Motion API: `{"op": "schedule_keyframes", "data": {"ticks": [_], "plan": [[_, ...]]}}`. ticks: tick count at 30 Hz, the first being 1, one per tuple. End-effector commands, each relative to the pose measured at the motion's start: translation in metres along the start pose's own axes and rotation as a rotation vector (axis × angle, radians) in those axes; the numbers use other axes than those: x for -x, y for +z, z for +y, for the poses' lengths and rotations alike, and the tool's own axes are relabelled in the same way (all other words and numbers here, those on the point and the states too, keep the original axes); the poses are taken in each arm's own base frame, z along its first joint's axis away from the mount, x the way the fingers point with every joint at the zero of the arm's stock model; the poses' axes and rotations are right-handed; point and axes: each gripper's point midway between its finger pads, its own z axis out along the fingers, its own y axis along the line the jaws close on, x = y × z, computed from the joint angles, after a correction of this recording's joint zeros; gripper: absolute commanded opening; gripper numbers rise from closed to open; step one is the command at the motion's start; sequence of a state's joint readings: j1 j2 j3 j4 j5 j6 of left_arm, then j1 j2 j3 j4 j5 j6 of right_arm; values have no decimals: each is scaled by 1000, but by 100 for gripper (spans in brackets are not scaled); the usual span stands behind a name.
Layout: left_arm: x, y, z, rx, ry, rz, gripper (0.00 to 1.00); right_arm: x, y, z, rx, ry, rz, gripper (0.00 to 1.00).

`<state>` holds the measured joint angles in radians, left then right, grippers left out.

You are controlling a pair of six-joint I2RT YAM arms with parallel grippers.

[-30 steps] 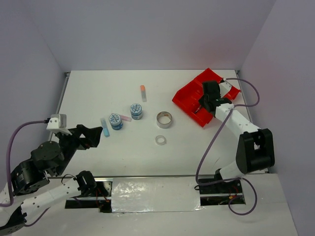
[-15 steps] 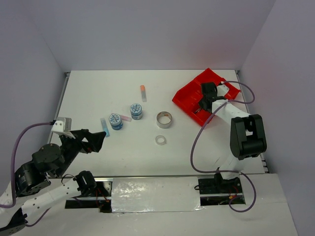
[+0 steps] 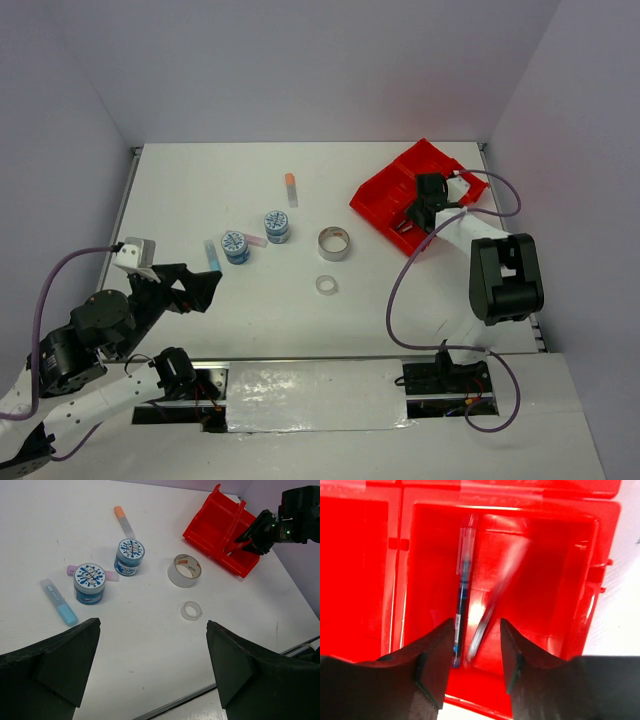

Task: Sort the stationery into containers
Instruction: Place the pen in the storage box, then pick up the stationery from the center of the board.

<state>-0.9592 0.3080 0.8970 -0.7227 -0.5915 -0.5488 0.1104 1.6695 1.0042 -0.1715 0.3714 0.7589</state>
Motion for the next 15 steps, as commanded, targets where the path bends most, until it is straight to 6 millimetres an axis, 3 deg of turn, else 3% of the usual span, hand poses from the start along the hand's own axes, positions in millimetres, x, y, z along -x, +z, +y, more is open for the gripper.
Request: {"op": "schedule_keyframes", "data": {"ticks": [1,3,5,8,9,11,12,13,14,15], "plan": [[11,2,-9,-35,-5,-35,99,24,-19,19,99,24,-68,52],[10,2,-8,-30,-7,-36,99,30,-27,22,125,27,-82,52],[11,2,-5,-14,-13,-40,99,42,-47,34,204,22,-116,53],[12,2,1,23,-23,-45,99,60,-82,50,292,-6,-178,60],[11,2,3,36,-27,-38,99,68,-102,58,319,-28,-211,61],[11,2,9,71,-34,-41,99,69,-122,70,363,-66,-234,63],[13,1,14,103,-40,-52,99,70,-136,77,404,-87,-248,72],[13,-1,19,128,-55,-52,99,65,-144,87,445,-119,-244,73],[13,-2,23,149,-63,-56,99,48,-162,113,575,-221,-215,74],[16,-4,31,188,-76,-77,99,34,-167,127,640,-287,-188,80]]}}
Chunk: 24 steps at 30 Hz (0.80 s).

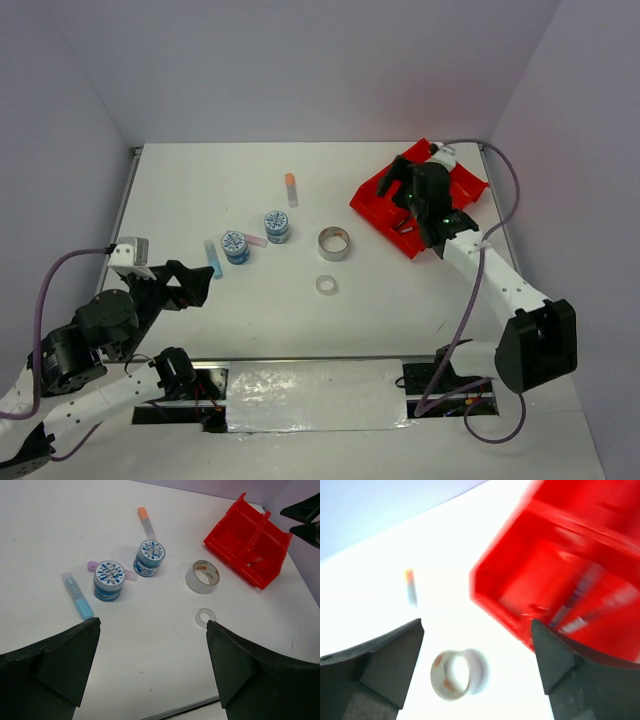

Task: Sort the stationery into containers
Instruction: Pick up the stationery from the center of the board.

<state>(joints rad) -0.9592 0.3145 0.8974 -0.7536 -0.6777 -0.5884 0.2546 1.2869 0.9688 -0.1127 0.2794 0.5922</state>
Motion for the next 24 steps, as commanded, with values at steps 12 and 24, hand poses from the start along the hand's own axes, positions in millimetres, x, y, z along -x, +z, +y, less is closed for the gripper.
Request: {"op": "schedule_keyframes", "data": {"ticks": [12,24], "plan": [[15,-5,23,133,-77,-65,99,-178,-25,205,545,-781,331,100],[8,5,8,94,-15,-15,99,-228,13,230,412,-829,320,100]]}}
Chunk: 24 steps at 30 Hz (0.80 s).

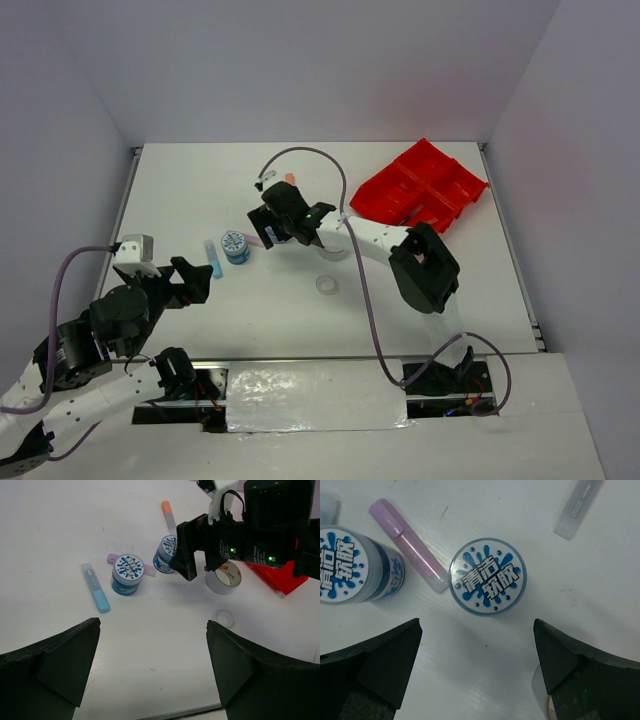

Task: Sort the stationery into containers
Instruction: Pick up the stationery from the center of the board.

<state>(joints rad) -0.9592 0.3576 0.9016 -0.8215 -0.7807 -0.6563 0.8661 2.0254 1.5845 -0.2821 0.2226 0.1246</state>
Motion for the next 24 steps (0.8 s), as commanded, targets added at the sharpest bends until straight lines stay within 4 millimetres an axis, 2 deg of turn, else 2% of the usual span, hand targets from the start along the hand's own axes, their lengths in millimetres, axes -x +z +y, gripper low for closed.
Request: {"op": "schedule_keyframes", "data": {"ticks": [1,6,7,8,13,18,24], "plan": [[15,-2,-11,-39,-19,-31,99,25,8,-12,-76,19,-51,100],[15,-2,-12,-49,-15,-31,99,23,26,-15,-51,24,-28,100],[15,-2,-12,-50,-15,-32,99,28,28,-15,-37,32,-34,100],[14,-2,-13,-53,-13,-30,99,24,35,-18,-19,42,-17,99],[14,-2,-14,-58,-12,-30,99,25,48,-15,25,50,1,97],[15,-2,-14,-62,-9,-30,99,21,51,-7,60,35,23,83],[14,-2,-14,-63,-6,-29,99,13,49,-6,69,24,48,87]]}}
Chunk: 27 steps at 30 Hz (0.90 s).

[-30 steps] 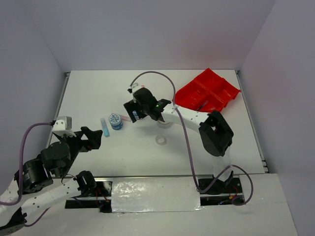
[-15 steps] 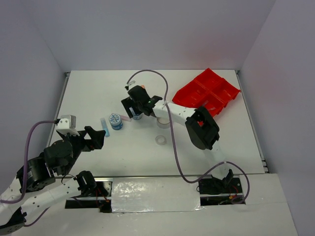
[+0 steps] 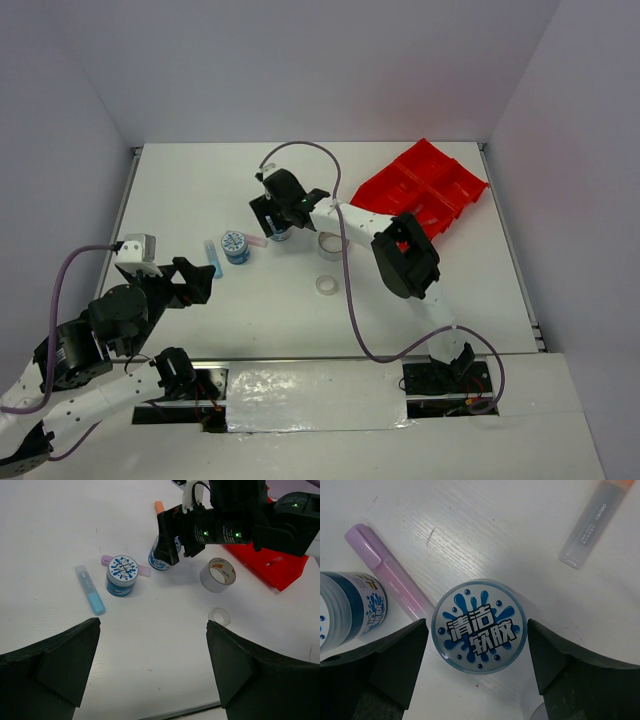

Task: Sort the stationery into containers
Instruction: Pick up the stationery from the center of the board, then place the stationery in the storage box.

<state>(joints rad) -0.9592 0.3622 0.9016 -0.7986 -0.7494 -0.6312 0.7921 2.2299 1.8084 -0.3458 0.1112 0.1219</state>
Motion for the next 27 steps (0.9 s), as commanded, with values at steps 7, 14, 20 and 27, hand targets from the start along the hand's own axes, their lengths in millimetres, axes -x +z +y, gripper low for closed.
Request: {"op": "schedule_keyframes", "data": {"ticks": [7,14,20,27], "plan": [[14,-2,-8,-32,-18,-34,99,20,-12,2,10,-16,-59,35],[13,-2,-9,-39,-12,-31,99,93,-89,4,224,108,-311,0],[14,-3,-9,-46,-16,-34,99,138,-163,-85,78,250,-462,0],[18,-8,-7,-56,-36,-54,99,112,-194,-232,-352,442,-384,0]]}}
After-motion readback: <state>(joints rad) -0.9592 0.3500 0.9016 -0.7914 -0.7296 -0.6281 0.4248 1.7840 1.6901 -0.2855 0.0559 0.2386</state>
